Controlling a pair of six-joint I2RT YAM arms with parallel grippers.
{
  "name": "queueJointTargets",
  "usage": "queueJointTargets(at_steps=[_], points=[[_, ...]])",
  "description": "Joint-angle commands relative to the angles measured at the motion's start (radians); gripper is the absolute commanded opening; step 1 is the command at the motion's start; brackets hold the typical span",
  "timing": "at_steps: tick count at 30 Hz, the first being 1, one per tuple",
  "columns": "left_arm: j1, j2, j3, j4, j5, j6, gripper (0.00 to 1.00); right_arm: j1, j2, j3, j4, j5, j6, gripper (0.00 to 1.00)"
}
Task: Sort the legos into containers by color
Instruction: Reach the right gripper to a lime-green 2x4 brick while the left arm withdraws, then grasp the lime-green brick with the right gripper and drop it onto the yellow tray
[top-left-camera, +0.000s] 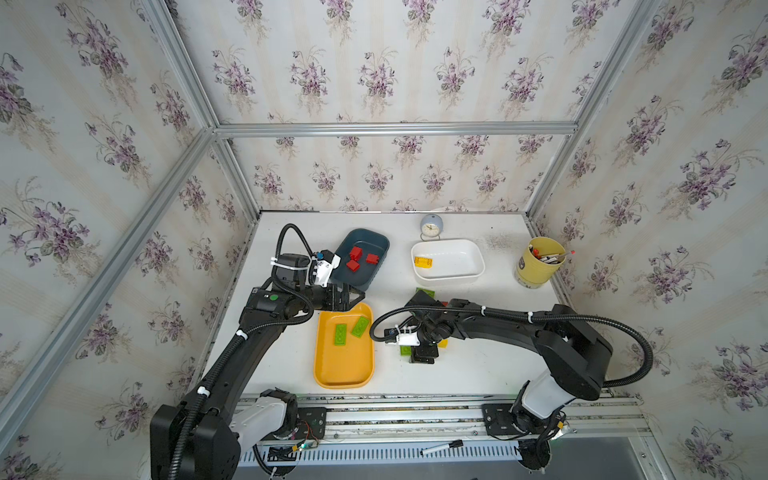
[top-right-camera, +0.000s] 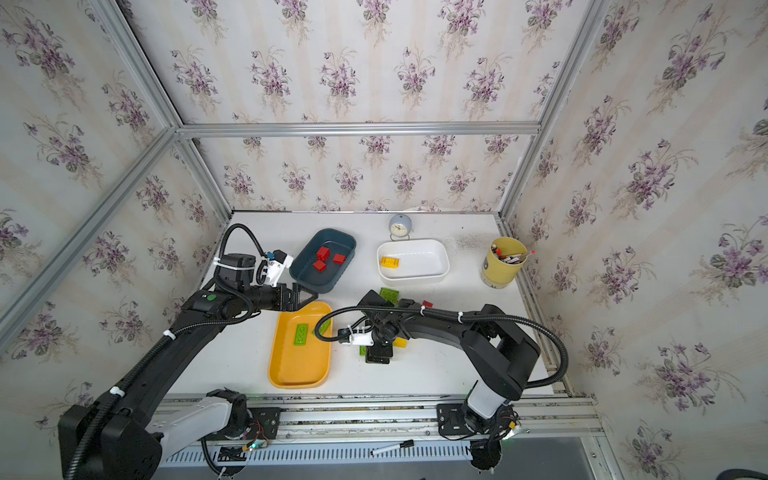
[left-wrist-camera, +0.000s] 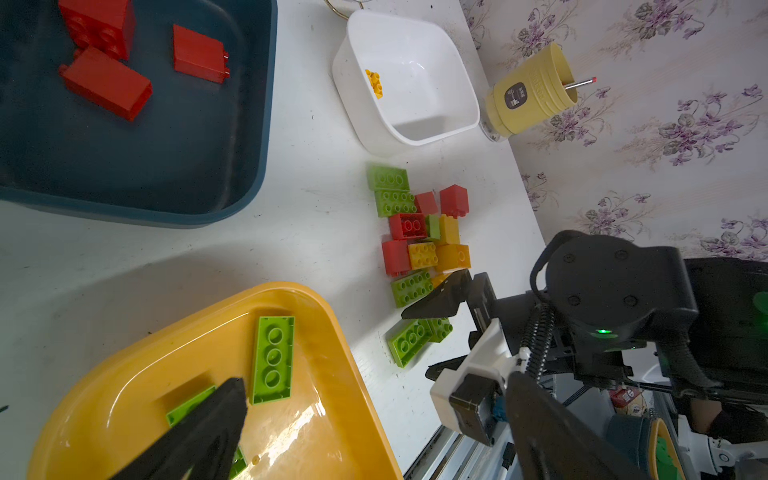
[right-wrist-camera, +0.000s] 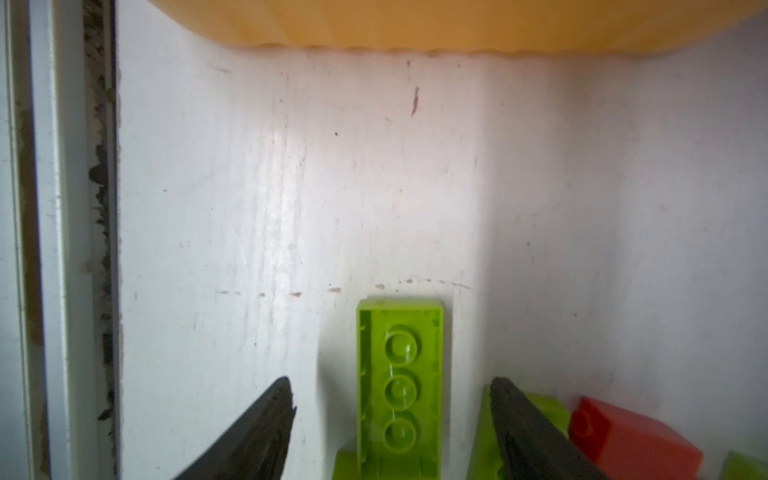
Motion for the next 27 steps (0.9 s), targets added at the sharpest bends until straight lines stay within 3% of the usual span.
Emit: queueJointTargets(at_steps=[1,8,11,12,23,27], points=[[0.009,-0.002,-0.006,0.019,0.028,0.025,0.99,0.005,0.029,0.025,0.02,0.026,-0.028,0.76],[0.034,-0.004,-0.017,0.019,0.034,0.03,0.99,0.021,0.109,0.076,-0.028,0.07,-0.048,0.64],[0.04,-0.003,-0.022,0.019,0.037,0.032,0.99,0.029,0.118,0.079,-0.04,0.076,-0.05,0.45],[0.043,-0.004,-0.024,0.019,0.037,0.032,0.99,0.029,0.119,0.077,-0.042,0.078,-0.05,0.43],[0.058,0.005,-0.029,0.019,0.045,0.034,0.99,0.032,0.072,0.081,-0.1,0.084,-0.038,0.27],[0.071,0.006,-0.018,0.01,0.043,0.04,0.99,0.032,0.022,0.126,-0.124,0.054,-0.01,0.25]])
